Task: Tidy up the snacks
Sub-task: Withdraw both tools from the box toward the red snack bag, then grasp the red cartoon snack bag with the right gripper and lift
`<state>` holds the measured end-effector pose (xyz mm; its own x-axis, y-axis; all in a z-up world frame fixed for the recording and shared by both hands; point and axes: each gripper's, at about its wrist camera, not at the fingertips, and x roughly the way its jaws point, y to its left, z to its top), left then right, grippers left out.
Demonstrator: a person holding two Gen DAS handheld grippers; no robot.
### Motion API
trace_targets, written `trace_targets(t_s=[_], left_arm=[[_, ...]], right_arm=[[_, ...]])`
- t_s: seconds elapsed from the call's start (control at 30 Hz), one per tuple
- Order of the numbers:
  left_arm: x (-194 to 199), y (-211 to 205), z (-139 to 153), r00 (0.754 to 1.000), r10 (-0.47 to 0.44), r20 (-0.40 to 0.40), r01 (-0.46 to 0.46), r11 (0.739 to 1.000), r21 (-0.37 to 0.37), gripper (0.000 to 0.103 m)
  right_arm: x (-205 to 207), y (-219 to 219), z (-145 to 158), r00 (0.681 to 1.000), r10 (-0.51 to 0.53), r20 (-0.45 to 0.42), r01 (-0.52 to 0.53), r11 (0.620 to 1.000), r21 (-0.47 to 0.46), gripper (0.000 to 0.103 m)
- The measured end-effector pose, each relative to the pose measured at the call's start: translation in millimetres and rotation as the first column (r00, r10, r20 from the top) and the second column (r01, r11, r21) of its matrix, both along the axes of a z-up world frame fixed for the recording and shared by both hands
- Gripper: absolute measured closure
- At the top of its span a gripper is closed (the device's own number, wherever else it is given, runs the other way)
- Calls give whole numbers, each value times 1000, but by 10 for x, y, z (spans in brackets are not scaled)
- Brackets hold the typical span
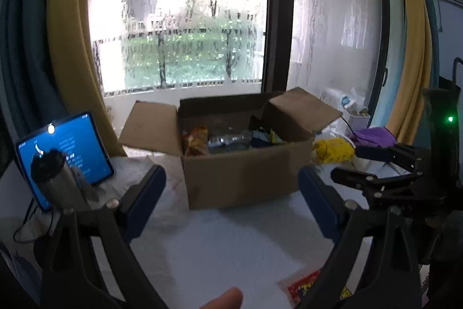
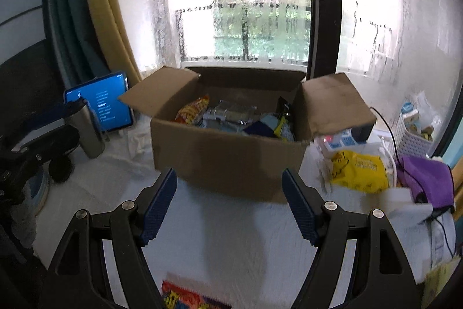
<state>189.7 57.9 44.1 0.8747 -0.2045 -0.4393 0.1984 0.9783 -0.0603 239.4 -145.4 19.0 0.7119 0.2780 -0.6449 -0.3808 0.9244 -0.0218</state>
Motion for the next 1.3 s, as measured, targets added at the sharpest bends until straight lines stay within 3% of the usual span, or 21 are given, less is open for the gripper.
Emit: trace_targets(t_s=[0.5, 0.77, 1.03, 1.23, 1.3], left_arm=[[-518, -60, -931, 990, 35, -134, -34, 999, 6, 9], [-803, -5, -1372, 976, 37, -216, -37, 999, 3, 9], [-930, 40, -1690, 954, 38, -299, -49, 998, -30, 9], [-965, 83, -1753, 946, 48, -320, -63, 997, -38, 9], [-957, 111, -1760, 945, 59, -323, -74, 997, -33, 9]], right_arm=[[-606, -70, -716, 990, 8, -141, -11, 1000, -25, 19], [-859, -179, -1206, 961, -34, -276, 31, 999, -15, 18], [-1085, 28, -1536, 923, 7, -385, -10, 1000, -5, 18], [-1159, 291, -1596, 937, 37, -348, -65, 995, -69, 17], [-1166, 375, -1612, 945, 48, -323, -92, 988, -124, 21]])
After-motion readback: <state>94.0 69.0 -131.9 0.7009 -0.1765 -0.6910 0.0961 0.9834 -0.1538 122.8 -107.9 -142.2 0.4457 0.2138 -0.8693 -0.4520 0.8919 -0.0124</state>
